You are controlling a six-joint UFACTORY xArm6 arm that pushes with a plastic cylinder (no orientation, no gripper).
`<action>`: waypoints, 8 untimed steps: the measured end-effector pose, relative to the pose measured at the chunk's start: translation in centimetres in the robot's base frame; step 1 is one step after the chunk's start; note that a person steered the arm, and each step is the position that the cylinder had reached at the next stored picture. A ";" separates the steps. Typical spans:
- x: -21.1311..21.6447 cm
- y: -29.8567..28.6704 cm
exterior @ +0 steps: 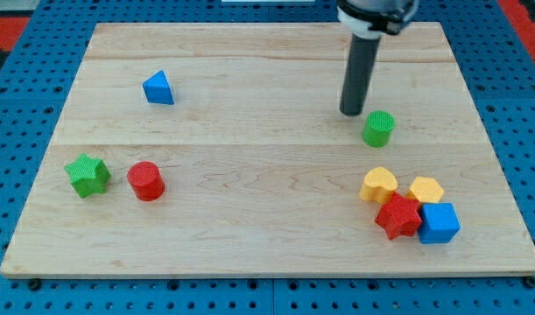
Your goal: Move the green circle into the yellow hexagon
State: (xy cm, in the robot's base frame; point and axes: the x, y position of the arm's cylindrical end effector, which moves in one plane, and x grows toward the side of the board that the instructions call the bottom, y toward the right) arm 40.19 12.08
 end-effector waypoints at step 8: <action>4.3 6.9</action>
State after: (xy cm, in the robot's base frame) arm 44.53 19.01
